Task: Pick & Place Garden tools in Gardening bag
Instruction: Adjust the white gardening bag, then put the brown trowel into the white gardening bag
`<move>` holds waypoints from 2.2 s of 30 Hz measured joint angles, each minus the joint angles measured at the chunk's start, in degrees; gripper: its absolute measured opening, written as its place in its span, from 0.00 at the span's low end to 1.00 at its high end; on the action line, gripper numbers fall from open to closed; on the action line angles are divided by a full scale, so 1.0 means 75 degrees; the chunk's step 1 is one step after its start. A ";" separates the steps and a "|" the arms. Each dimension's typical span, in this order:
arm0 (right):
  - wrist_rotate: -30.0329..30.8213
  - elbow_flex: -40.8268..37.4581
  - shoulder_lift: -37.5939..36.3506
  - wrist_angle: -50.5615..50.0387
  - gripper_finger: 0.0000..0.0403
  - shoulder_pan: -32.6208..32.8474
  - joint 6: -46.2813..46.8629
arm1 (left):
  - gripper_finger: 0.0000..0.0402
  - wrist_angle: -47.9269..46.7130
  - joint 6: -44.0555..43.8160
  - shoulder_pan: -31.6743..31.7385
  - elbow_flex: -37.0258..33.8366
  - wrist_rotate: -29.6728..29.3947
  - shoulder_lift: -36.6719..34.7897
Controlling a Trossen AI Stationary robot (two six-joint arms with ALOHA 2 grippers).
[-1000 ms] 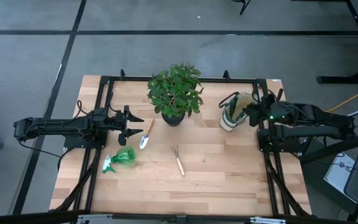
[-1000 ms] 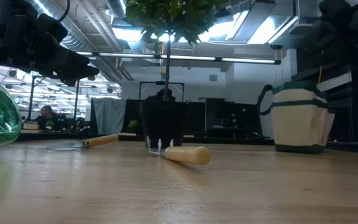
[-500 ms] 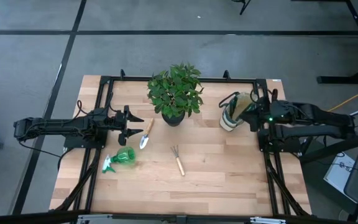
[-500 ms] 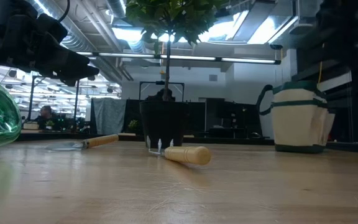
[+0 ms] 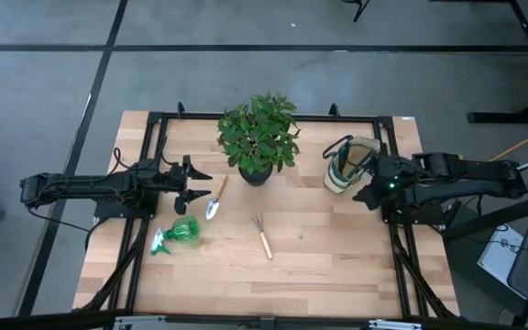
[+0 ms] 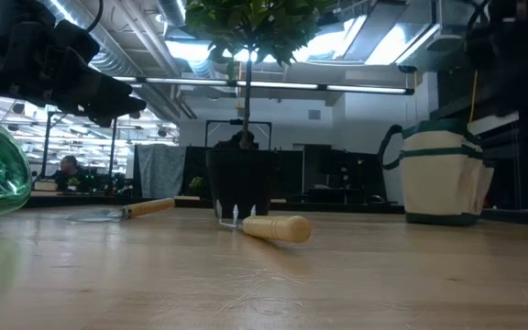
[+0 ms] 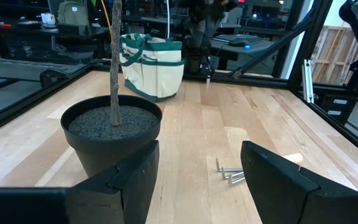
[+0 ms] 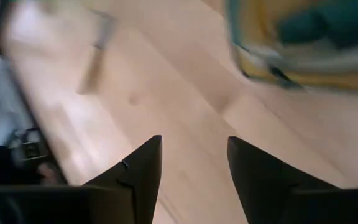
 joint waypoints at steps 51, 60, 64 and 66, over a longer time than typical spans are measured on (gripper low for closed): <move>0.4000 -0.0003 0.5167 0.2292 0.46 0.0129 0.0090 | 0.56 0.0003 0.0000 0.0002 0.0000 0.0000 0.0000; 0.4210 -0.0006 0.5677 0.3603 0.46 0.0126 -0.0661 | 0.56 0.0001 0.0001 0.0001 -0.0001 -0.0001 -0.0001; 0.4133 -0.0006 0.5602 0.4176 0.46 0.0158 -0.1222 | 0.56 0.0002 0.0001 0.0002 0.0000 -0.0002 -0.0002; 0.4092 0.0017 0.5488 0.4296 0.46 0.0230 -0.1449 | 0.56 0.0001 0.0000 0.0002 -0.0001 0.0000 0.0000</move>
